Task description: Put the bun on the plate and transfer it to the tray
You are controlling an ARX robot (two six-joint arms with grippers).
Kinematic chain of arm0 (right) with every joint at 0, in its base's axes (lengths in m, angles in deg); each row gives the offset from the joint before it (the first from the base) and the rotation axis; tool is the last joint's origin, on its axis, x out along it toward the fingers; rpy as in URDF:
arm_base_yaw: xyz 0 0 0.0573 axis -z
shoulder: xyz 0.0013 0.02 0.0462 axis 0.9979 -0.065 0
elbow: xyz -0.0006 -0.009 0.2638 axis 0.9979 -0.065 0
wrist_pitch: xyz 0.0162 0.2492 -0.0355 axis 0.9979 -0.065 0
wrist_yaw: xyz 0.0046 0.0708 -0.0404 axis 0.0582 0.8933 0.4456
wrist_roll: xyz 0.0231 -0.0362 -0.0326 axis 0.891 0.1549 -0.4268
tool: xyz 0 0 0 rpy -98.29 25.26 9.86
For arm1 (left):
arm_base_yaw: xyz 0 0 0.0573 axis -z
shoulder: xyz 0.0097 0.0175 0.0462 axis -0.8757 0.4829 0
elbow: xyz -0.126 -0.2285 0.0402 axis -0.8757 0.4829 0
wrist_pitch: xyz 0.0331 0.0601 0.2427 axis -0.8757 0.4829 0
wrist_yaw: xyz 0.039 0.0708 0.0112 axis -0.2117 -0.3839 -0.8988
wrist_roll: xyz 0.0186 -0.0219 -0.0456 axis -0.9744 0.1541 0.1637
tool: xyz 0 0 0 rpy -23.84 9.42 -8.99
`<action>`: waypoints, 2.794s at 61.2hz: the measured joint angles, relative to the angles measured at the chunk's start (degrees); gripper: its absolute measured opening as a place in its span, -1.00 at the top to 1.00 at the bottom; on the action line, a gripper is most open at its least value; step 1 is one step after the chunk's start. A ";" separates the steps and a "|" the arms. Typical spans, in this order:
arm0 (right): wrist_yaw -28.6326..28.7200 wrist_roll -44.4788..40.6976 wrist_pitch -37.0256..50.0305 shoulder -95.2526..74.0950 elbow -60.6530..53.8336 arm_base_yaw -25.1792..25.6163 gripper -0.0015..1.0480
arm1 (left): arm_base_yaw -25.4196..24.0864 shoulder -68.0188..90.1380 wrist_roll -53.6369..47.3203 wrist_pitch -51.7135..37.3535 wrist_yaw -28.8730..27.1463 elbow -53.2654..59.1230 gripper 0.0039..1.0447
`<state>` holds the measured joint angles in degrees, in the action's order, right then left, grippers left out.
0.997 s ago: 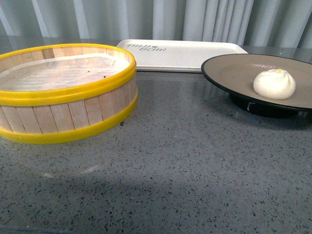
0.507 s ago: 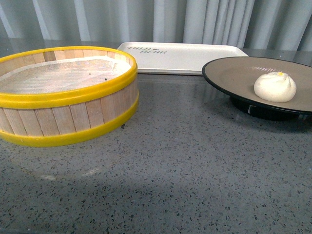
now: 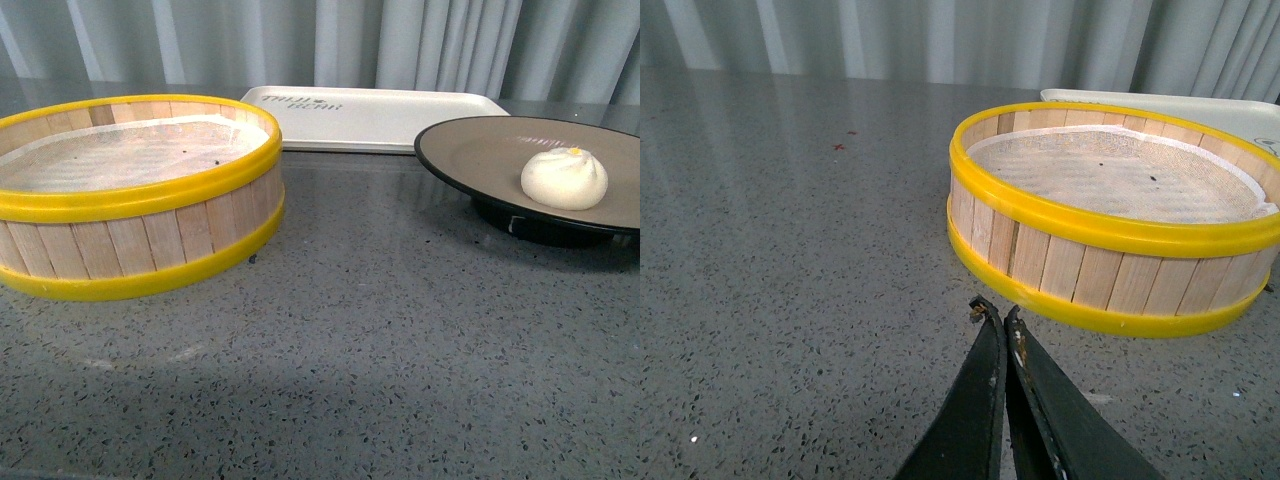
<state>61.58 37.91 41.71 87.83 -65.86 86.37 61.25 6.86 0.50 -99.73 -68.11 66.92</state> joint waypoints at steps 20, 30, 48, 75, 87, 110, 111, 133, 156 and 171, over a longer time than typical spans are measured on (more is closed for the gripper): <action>-0.02 0.00 0.00 0.00 0.00 0.00 -0.84 | 0.00 -5.01 0.13 2.49 0.00 0.81 0.93; -0.02 0.00 0.00 0.00 0.00 0.00 -0.84 | 0.00 -13.81 0.13 12.81 0.02 0.79 0.93; 0.00 0.00 0.00 0.00 0.00 0.00 -0.84 | 0.00 -15.39 0.13 13.25 0.02 0.79 0.93; -8.09 0.42 -3.82 -2.10 1.53 -2.40 -0.84 | 0.00 -15.39 0.15 13.25 0.02 0.79 -0.52; -9.60 3.19 8.09 -22.08 9.68 7.30 -0.84 | 0.00 -15.39 0.15 13.25 0.02 0.79 -0.87; 18.01 33.55 27.98 -65.61 28.92 27.21 -0.84 | 0.00 -15.41 0.15 13.25 0.02 0.79 -0.88; 18.56 34.99 28.00 -66.99 29.70 27.10 -0.84 | 0.00 -15.41 0.15 13.25 0.02 0.79 -0.88; 23.47 57.00 27.52 -80.46 35.19 18.62 -0.84 | 0.00 -15.41 0.15 13.25 0.00 0.79 -0.88; 23.96 63.36 28.55 -85.72 38.69 9.66 -0.84 | 0.00 -15.41 0.15 13.25 0.02 0.79 -0.88; 23.82 65.26 27.85 -86.77 39.82 6.32 -0.26 | 0.00 -15.41 0.15 13.25 0.02 0.79 -0.88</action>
<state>85.41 103.17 69.55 1.05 -26.03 92.69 61.25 -8.55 0.66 -86.49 -68.09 67.71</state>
